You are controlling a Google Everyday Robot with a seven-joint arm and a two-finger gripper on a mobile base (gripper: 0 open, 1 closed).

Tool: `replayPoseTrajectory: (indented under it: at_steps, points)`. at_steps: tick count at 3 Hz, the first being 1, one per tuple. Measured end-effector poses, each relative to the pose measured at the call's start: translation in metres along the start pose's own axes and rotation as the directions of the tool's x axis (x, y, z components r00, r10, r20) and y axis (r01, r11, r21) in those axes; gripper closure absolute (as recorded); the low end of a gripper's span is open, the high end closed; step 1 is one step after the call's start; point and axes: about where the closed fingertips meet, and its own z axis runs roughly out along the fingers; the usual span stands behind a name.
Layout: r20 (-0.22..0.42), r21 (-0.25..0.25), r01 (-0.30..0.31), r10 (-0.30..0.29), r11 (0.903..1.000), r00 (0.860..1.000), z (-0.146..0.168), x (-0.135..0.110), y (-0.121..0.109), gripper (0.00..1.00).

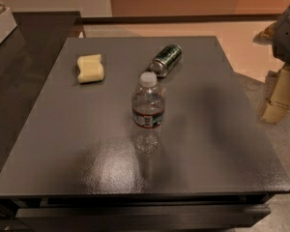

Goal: Move water bottle near sponge

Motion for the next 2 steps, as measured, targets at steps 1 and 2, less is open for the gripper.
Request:
replayPoseTrajectory:
  at_steps: [1, 2]
  points:
    - [0.0, 0.0, 0.0, 0.0, 1.0, 1.0, 0.0, 0.0, 0.0, 0.0]
    - [0.053, -0.026, 0.017, -0.016, 0.9995, 0.998, 0.004, -0.012, 0.004, 0.0]
